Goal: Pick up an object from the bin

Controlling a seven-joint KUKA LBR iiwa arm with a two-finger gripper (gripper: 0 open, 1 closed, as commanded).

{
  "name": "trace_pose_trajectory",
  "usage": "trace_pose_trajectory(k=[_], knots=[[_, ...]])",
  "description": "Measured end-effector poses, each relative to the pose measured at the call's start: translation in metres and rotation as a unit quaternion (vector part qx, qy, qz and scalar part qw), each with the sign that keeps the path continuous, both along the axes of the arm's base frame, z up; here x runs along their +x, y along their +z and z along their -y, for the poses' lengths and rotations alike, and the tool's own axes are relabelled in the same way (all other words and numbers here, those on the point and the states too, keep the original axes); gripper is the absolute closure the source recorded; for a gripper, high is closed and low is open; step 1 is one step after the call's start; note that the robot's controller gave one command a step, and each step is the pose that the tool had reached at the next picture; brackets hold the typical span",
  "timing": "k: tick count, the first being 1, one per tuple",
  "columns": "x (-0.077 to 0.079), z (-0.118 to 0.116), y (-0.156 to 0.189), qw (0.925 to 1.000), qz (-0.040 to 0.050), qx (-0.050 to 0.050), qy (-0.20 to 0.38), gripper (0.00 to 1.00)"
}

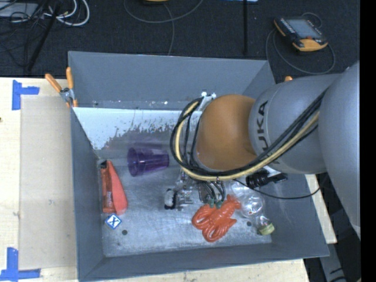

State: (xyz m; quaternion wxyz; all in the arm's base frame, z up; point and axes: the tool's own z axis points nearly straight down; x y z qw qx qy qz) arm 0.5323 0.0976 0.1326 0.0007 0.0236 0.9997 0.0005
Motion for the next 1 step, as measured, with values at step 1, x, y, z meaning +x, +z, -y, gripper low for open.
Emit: trace_pose_trajectory(k=[1], knots=[[0.0004,0.0,0.0057,1.0,0.001,0.0,0.0,1.0]])
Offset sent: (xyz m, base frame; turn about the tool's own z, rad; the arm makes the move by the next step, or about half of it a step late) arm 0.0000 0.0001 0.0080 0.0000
